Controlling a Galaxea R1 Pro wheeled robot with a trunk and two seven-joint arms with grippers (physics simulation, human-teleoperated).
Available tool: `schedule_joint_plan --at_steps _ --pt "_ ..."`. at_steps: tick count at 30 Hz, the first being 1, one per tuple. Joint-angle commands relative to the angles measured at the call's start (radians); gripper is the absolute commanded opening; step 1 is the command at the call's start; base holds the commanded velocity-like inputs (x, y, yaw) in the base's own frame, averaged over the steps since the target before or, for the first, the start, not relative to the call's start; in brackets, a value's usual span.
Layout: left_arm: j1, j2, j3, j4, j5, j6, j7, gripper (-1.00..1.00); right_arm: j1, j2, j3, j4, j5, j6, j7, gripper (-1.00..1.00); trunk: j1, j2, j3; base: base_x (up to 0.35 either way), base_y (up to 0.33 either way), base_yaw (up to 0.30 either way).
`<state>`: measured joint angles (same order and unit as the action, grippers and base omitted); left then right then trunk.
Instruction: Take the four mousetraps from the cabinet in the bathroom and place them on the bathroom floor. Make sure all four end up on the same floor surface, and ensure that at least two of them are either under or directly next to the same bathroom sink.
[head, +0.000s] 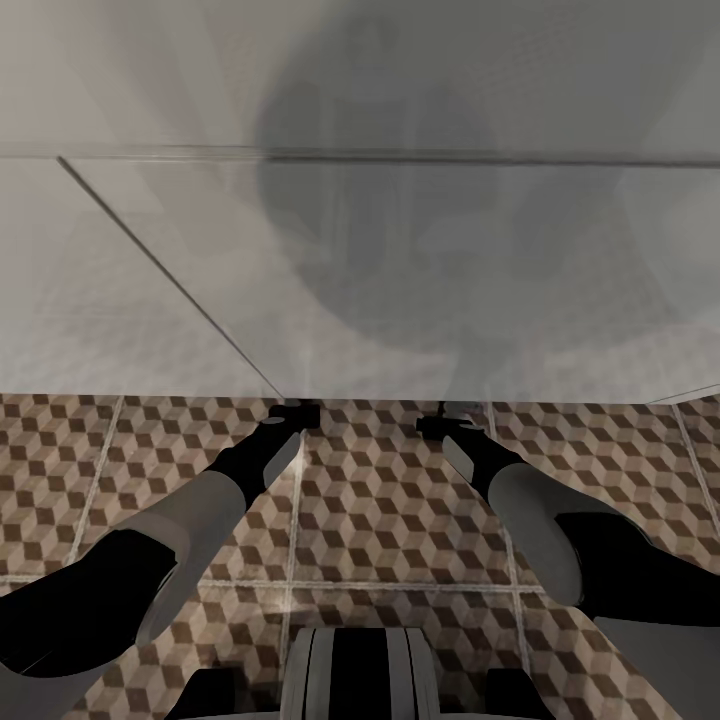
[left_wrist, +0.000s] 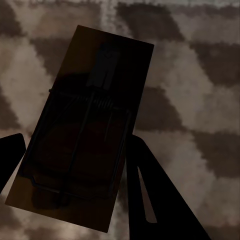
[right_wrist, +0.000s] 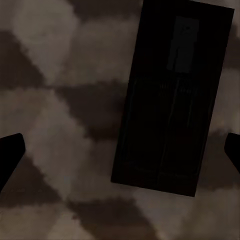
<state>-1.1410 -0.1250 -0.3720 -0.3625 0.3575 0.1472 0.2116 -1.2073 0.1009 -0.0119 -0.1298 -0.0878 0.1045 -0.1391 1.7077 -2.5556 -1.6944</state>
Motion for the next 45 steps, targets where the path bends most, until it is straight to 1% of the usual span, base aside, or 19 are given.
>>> schedule_joint_plan --at_steps 1,17,21,22,26,29,41,45 --pt "0.0 0.001 -0.008 -0.002 0.008 0.005 0.008 -1.0 0.0 0.0 0.0 -0.002 -0.009 0.004 -0.004 1.0 0.0 0.0 -0.001 0.0 0.0 0.0" --pt "0.0 0.002 -0.01 -0.001 0.006 0.001 0.008 -1.0 0.0 0.0 0.0 -0.002 -0.009 0.003 -0.004 1.0 0.0 0.0 -0.001 0.0 0.0 0.0" --pt "0.0 0.002 -0.011 0.006 0.006 -0.044 0.008 -1.0 0.0 0.001 0.0 -0.002 -0.009 0.001 -0.004 1.0 0.0 0.0 -0.001 0.0 0.0 0.0" --pt "0.0 0.002 -0.012 0.017 0.007 -0.072 0.008 -1.0 0.0 0.001 0.0 -0.002 -0.009 -0.002 -0.004 1.0 0.0 0.0 -0.001 0.0 0.0 0.0" --pt "0.0 0.002 -0.013 0.059 0.006 -0.126 0.008 -1.0 0.0 0.001 -0.001 -0.002 -0.009 -0.007 -0.004 1.0 0.0 0.0 -0.001 0.0 0.0 0.0" --pt "0.0 0.002 -0.013 0.084 0.005 -0.146 0.008 -1.0 0.0 0.002 0.0 -0.003 -0.005 -0.011 -0.004 1.0 0.0 0.0 -0.001 0.0 0.0 0.0" --pt "0.0 0.002 -0.013 0.101 0.005 -0.158 0.008 -1.0 0.0 0.002 0.009 -0.017 0.009 -0.017 -0.003 1.0 0.0 0.0 -0.001 0.0 0.0 0.0" --pt "0.0 0.002 -0.013 0.101 0.005 -0.157 0.008 -1.0 0.0 0.002 0.013 -0.019 0.011 -0.042 -0.002 1.0 0.0 0.0 -0.001 0.0 0.0 0.0"
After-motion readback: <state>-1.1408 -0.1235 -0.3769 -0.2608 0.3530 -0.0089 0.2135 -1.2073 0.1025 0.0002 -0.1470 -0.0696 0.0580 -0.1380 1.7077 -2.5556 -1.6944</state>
